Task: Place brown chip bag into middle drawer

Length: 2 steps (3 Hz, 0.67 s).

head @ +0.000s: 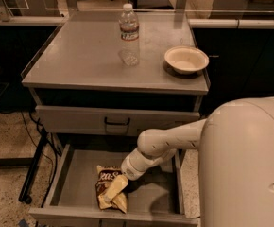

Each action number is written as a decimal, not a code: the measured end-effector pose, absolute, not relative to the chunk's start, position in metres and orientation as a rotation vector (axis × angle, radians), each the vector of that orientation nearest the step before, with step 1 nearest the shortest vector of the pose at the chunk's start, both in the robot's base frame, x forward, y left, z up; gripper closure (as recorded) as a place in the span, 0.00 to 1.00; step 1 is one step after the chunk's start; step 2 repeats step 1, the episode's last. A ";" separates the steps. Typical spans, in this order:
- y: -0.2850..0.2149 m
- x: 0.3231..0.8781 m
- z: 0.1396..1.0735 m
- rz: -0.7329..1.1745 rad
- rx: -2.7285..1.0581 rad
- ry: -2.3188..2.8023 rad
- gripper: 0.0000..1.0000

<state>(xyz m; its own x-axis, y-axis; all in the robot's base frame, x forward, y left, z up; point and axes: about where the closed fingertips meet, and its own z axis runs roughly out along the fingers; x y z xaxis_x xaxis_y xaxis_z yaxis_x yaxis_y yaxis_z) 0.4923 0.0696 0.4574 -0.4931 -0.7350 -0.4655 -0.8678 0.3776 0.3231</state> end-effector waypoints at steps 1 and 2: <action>0.070 0.492 0.457 0.788 -1.424 2.394 0.00; 0.070 0.492 0.457 0.788 -1.424 2.394 0.00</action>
Offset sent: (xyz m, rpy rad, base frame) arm 0.0000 0.0000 0.0000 0.0000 0.0000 0.0000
